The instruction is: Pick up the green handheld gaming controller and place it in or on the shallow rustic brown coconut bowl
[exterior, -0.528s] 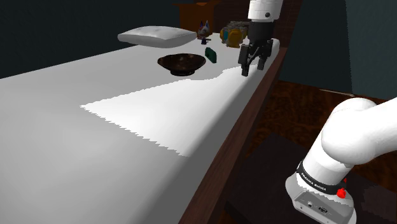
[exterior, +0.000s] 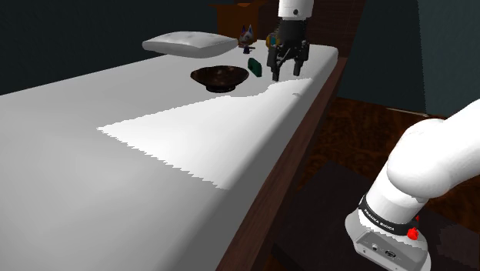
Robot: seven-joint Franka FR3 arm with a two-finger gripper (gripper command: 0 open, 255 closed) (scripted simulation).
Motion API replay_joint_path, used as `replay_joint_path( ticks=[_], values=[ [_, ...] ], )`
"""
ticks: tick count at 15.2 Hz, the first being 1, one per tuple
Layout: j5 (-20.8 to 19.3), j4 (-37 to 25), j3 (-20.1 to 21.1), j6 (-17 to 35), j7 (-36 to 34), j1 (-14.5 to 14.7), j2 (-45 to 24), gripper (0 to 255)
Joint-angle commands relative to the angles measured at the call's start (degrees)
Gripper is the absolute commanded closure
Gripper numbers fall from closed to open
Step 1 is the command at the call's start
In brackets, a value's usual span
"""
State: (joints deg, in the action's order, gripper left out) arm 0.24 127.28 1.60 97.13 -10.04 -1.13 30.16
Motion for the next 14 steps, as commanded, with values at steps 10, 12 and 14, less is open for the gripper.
replay_joint_path(
  ticks=[10,12,14],
  values=[
    [-0.58,-24.42,-1.09,0.71,-6.03,-2.83,-24.01,0],
    [-0.6,-29.98,-1.46,-0.19,-7.0,-3.24,-28.48,0],
    [-0.57,-35.04,-1.8,-1.2,-7.77,-3.59,-32.35,0]
  ],
)
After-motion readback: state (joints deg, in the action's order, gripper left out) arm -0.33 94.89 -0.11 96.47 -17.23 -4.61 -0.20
